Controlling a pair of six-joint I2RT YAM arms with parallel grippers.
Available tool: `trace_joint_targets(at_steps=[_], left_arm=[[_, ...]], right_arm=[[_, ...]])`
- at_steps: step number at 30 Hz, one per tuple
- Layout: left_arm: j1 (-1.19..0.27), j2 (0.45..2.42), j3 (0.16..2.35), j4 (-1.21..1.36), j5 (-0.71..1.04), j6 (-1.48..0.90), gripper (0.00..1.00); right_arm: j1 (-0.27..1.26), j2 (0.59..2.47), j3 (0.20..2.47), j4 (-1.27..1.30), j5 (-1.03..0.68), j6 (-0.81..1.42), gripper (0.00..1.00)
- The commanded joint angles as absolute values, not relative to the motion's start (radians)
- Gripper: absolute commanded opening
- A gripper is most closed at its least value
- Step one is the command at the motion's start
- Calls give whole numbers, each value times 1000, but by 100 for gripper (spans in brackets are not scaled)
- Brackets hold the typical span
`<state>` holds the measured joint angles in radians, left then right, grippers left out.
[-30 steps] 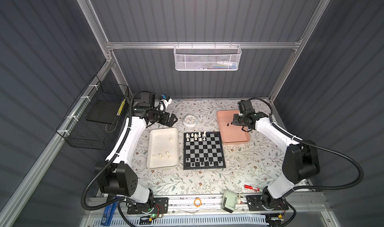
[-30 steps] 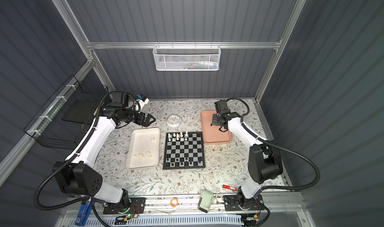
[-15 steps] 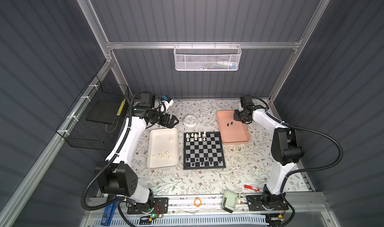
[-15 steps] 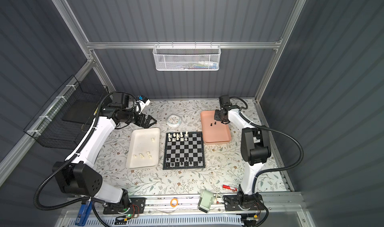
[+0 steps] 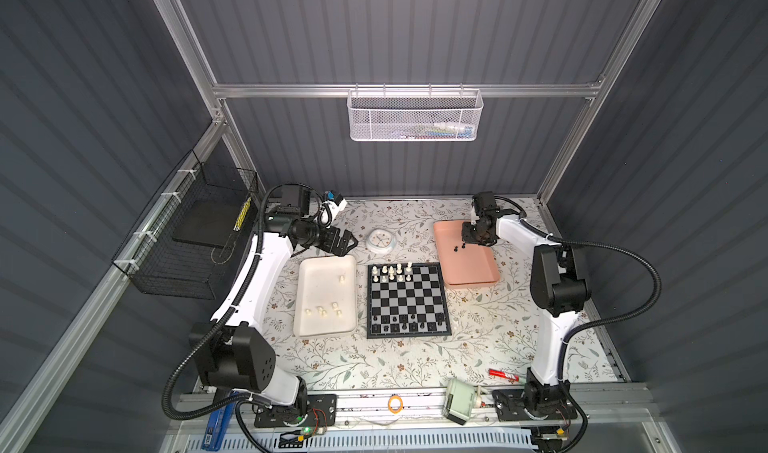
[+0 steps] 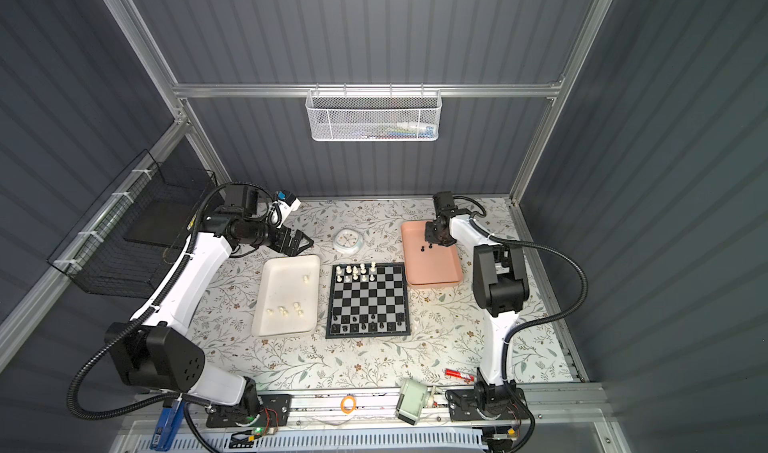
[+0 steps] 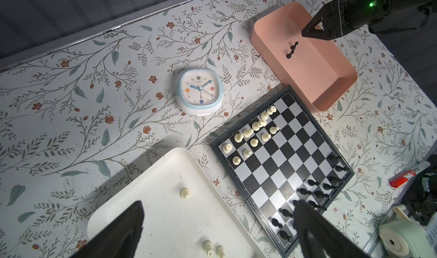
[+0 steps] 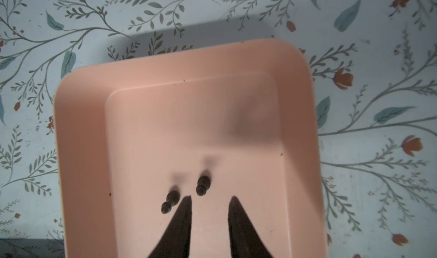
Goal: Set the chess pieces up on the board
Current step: 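Lower the open right gripper onto a black pawn in the pink tray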
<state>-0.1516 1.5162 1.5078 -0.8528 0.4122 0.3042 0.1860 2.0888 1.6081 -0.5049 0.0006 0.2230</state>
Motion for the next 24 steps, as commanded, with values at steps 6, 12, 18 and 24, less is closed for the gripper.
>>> trace_joint_targets(at_steps=[6, 12, 18, 24], left_arm=[[-149, 1526, 1529, -875, 419, 321, 100], [-149, 1518, 1519, -872, 413, 323, 99], [-149, 1518, 1517, -870, 416, 323, 99], [-149, 1516, 1516, -868, 416, 323, 100]], right_arm=[[189, 2131, 1655, -530, -23, 197, 31], [195, 2153, 1685, -550, -11, 195, 30], [205, 2175, 1707, -574, -5, 191, 29], [214, 2189, 1724, -592, 23, 194, 29]])
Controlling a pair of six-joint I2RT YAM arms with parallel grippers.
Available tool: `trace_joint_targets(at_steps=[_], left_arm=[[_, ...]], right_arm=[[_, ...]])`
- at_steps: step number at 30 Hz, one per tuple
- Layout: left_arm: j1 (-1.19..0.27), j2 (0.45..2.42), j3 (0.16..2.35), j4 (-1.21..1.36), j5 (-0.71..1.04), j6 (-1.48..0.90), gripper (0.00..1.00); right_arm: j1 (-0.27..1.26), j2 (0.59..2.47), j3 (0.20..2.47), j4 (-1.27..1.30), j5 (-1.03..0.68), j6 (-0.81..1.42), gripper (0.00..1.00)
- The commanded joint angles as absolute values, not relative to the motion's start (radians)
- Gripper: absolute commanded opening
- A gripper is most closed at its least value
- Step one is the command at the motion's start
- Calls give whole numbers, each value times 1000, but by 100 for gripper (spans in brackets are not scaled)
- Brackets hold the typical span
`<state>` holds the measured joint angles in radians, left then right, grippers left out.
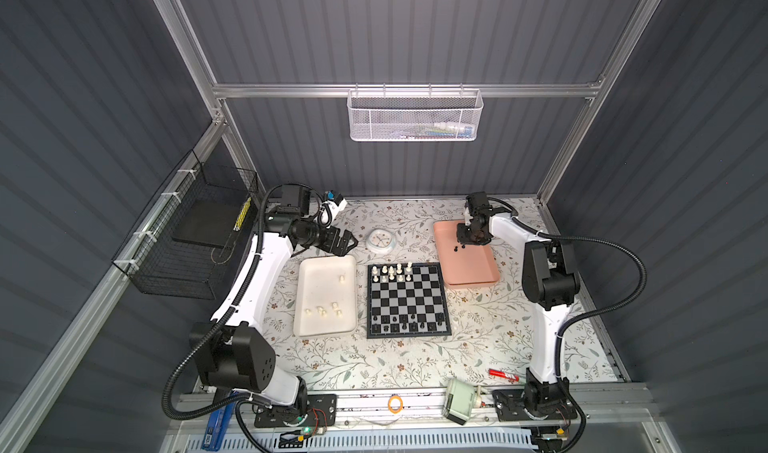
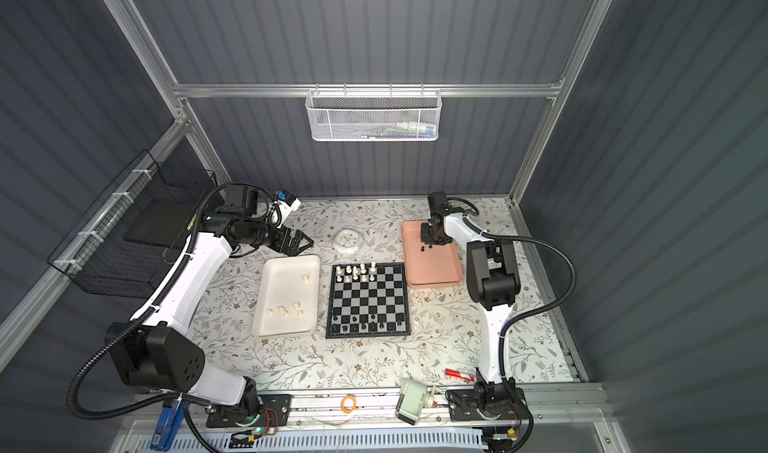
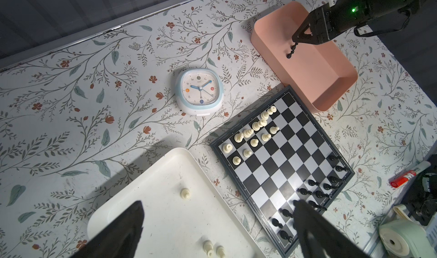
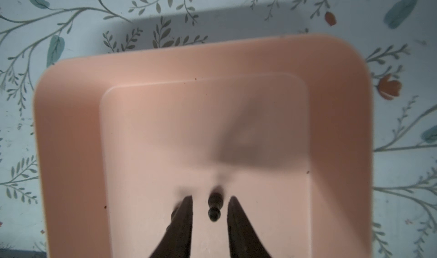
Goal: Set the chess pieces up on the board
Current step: 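Lower the open right gripper onto a black pawn in the pink tray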
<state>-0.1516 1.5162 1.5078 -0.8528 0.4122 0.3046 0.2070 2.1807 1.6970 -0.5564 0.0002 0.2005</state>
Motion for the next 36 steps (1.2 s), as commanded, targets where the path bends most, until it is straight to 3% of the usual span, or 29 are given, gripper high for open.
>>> trace_joint_targets(at_steps=[1, 36], left_arm=[[-149, 1517, 1516, -868, 417, 323, 100], [-149, 1516, 1503, -858, 409, 325, 100]], right_arm=[[214, 2192, 1726, -594, 27, 196, 29], [219, 2235, 1758, -626, 31, 215, 25]])
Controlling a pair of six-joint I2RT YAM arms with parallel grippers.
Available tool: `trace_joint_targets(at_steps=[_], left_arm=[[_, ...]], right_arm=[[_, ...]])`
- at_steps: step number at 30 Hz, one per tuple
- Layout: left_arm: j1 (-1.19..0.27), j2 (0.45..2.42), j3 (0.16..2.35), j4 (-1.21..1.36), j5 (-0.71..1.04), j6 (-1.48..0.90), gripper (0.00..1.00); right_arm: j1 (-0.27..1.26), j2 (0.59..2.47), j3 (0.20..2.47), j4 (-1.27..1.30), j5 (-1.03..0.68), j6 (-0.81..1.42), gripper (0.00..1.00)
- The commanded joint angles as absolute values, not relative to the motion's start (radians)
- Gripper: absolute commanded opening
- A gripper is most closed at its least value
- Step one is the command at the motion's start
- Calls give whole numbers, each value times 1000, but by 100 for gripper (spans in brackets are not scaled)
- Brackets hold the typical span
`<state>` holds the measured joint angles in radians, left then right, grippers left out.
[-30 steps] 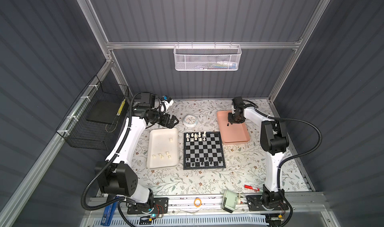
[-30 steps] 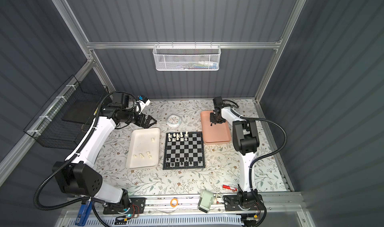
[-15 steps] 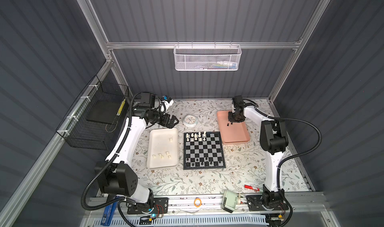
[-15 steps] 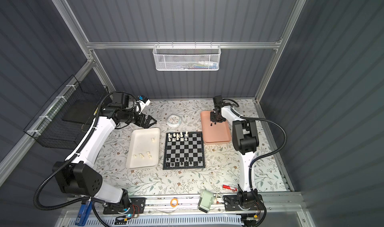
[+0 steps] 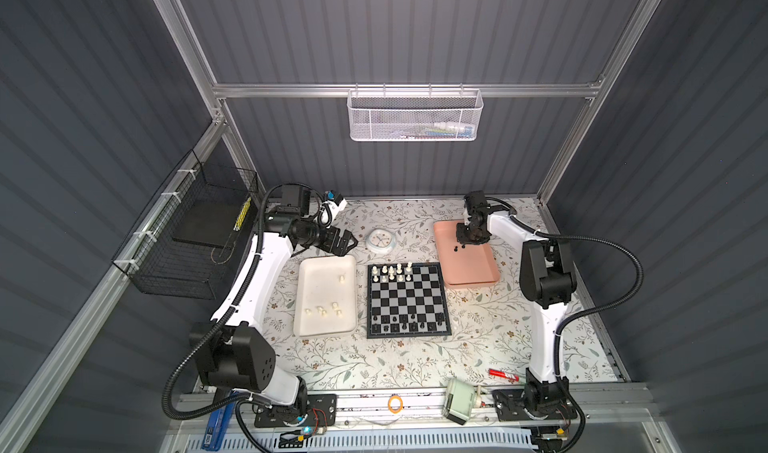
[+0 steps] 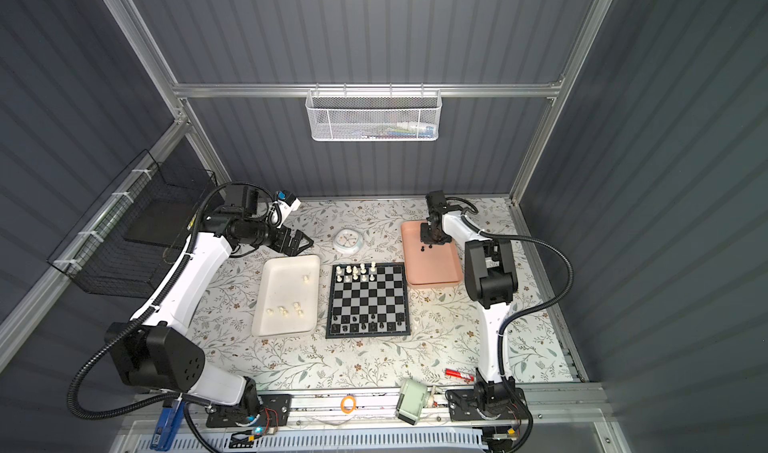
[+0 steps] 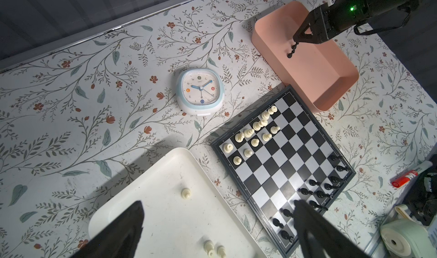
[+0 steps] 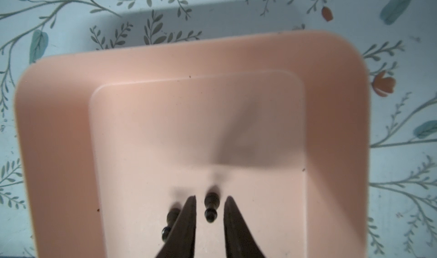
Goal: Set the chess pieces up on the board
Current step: 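Lower the open right gripper onto a black pawn in the pink tray, then close the right gripper on the black pawn and lift it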
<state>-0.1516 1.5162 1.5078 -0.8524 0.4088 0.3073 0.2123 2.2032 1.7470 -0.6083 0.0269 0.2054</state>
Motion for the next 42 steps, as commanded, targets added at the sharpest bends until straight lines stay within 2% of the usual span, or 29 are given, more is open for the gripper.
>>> trace_joint_targets(at_steps=[1, 17, 42], left_arm=[[-149, 1514, 1503, -859, 410, 325, 99], [-149, 1513, 1502, -856, 407, 324, 100], [-149, 1514, 1503, -856, 411, 322, 100]], right_arm=[[221, 2236, 1758, -626, 31, 216, 25], [221, 2240, 1741, -615, 30, 226, 26], [220, 2228, 1733, -608, 35, 225, 16]])
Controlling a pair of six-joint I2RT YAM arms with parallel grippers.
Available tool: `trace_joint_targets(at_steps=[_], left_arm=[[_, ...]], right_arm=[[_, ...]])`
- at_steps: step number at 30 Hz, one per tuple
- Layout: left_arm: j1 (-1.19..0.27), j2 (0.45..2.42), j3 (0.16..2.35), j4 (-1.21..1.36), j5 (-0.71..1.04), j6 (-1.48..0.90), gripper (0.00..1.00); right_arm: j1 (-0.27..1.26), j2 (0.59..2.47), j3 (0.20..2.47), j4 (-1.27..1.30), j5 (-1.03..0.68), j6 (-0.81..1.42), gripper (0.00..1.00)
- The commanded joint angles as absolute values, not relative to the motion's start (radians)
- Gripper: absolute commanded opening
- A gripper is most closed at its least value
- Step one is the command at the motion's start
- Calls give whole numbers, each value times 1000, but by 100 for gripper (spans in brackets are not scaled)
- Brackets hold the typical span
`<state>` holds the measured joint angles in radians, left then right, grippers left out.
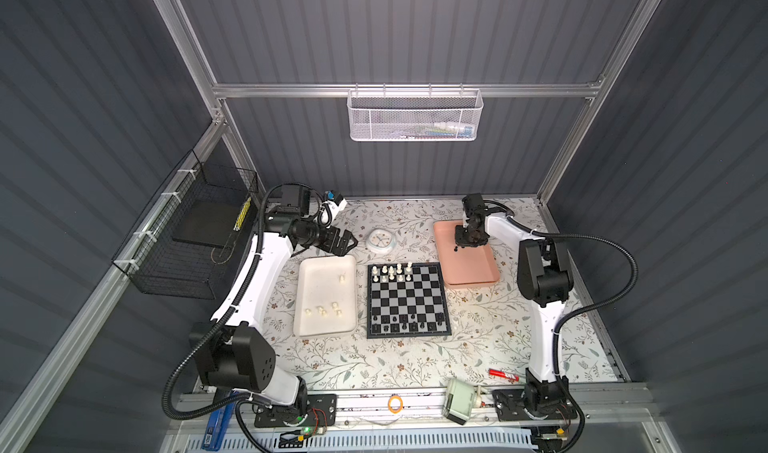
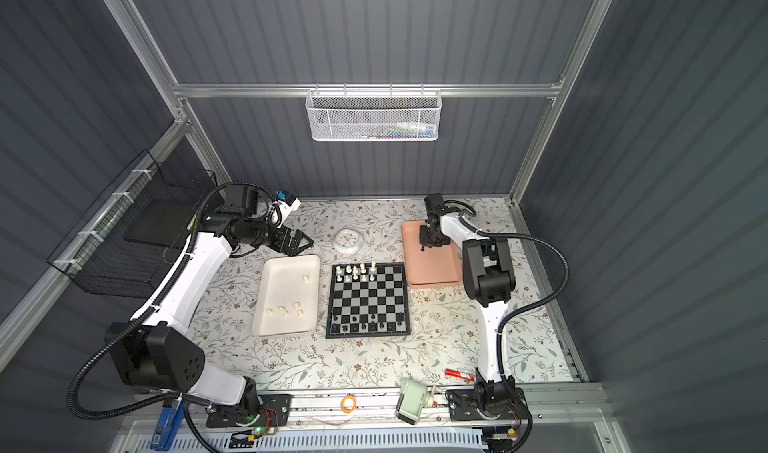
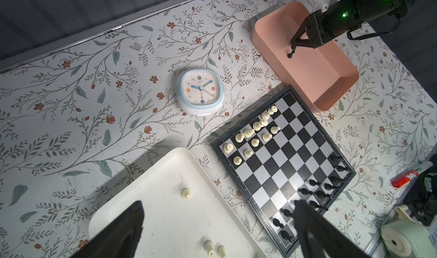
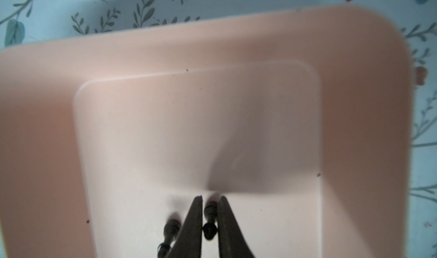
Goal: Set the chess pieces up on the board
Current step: 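Close the right gripper on the black pawn and lift it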
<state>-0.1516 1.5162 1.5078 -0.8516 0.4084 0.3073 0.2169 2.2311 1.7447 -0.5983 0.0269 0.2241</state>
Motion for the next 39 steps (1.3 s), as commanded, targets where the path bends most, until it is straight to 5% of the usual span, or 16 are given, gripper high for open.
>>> trace_joint_targets(at_steps=[1, 39], left_arm=[[-148, 1513, 1503, -856, 411, 322, 100], [-147, 1512, 1503, -847, 410, 320, 100]], right_arm=[[220, 2226, 1731, -609, 35, 225, 16], [255, 2007, 1530, -540, 77, 225, 15]])
